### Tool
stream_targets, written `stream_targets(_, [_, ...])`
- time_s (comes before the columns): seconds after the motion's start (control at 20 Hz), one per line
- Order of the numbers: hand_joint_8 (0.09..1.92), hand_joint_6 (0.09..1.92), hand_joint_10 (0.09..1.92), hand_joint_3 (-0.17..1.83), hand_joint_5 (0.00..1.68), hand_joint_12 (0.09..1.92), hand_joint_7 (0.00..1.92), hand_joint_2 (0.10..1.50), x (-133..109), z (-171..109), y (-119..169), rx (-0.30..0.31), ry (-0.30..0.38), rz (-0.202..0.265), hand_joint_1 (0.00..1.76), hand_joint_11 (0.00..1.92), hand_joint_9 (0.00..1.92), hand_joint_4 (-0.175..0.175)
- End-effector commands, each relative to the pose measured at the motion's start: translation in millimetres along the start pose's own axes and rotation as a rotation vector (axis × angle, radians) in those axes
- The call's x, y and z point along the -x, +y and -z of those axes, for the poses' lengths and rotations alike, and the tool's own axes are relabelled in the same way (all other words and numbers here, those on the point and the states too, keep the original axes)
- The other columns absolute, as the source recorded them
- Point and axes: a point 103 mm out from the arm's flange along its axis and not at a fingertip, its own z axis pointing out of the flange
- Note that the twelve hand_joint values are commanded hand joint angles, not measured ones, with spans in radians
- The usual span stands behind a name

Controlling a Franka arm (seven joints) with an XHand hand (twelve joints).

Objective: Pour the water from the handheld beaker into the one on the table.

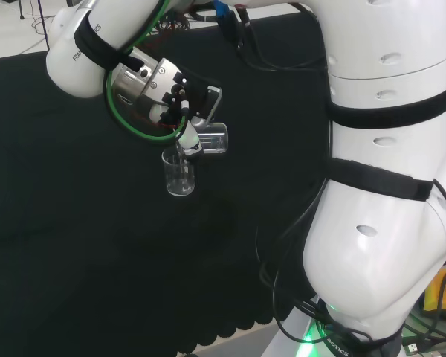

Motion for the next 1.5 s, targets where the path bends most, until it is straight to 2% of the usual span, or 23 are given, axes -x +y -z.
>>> stream_targets(0.05, [0.15,0.19,0.09,-0.17,1.44,0.59,1.5,1.02,0.1,0.4,-0.6,-0.004,-0.012,-0.009,1.32,1.41,1.72,-0.175])
stream_targets(0.35, [0.13,0.18,0.09,-0.17,1.45,0.59,1.51,1.02,-1.0,1.1,-2.2,0.007,-0.014,-0.023,1.32,1.41,1.72,-0.175])
stream_targets(0.7, [0.13,0.18,0.09,-0.17,1.45,0.59,1.51,1.02,-1.7,5.7,-3.5,0.006,-0.048,-0.038,1.32,1.41,1.72,-0.175])
stream_targets(1.2, [0.12,0.17,0.09,-0.17,1.45,0.59,1.51,1.02,-3.0,10.3,-2.6,-0.021,-0.082,-0.051,1.32,1.41,1.72,-0.175])
stream_targets(1.25, [0.27,0.17,0.09,-0.17,1.45,0.59,1.44,1.02,-3.1,10.6,-2.3,-0.024,-0.084,-0.052,1.36,1.41,1.66,-0.175])
stream_targets(1.3, [0.31,0.18,0.09,-0.17,1.44,0.59,1.42,1.02,-3.5,10.9,-2.1,-0.025,-0.085,-0.053,1.35,1.41,1.67,-0.175])
stream_targets(1.5, [0.19,0.18,0.09,-0.17,1.44,0.59,1.48,1.02,-5.4,11.8,-1.5,-0.036,-0.093,-0.052,1.32,1.41,1.71,-0.175])
